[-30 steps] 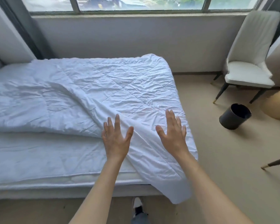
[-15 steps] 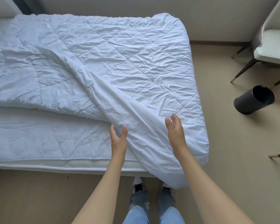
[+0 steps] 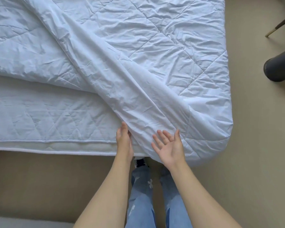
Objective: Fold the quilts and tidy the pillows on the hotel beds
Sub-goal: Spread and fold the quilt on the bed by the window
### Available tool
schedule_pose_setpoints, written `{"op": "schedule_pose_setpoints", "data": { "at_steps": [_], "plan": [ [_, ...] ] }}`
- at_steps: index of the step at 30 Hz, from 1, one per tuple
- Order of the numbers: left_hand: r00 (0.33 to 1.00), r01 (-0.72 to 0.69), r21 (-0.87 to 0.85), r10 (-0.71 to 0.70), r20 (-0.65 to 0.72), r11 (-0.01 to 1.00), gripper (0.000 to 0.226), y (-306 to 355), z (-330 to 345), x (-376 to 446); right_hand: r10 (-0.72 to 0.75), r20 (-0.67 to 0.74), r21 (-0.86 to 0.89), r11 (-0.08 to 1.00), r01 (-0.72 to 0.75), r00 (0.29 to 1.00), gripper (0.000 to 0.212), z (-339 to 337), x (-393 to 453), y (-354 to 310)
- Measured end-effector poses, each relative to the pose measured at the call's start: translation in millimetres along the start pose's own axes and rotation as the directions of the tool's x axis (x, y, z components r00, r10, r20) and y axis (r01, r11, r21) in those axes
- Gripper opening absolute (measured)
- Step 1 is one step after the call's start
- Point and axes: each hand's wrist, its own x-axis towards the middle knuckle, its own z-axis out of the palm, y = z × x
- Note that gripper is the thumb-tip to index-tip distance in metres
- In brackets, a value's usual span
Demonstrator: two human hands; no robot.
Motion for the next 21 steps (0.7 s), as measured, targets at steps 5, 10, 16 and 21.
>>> {"op": "schedule_pose_setpoints", "data": {
  "at_steps": [5,10,16,21],
  "plan": [
    [0.997,0.074,0.0,-0.074,0.011,0.997,0.056,-2,18,17,0.129,-0.043,0.098,0.987,-0.124,0.991,0.074,-24,8,38],
    [0.992,0.123,-0.104,-0.125,-0.014,0.987,0.065,1,38,9,0.225,-0.056,0.346,0.918,-0.193,0.973,0.084,-29,-1,69],
    [0.959,0.218,-0.204,-0.17,0.228,0.954,0.063,5,59,-12,0.121,-0.092,0.728,0.685,-0.016,0.988,0.084,-24,2,53],
    [0.932,0.249,-0.196,-0.18,0.313,0.948,0.06,16,83,-24,0.047,-0.185,0.881,0.451,0.144,0.982,0.068,-14,16,28]
  ]
}}
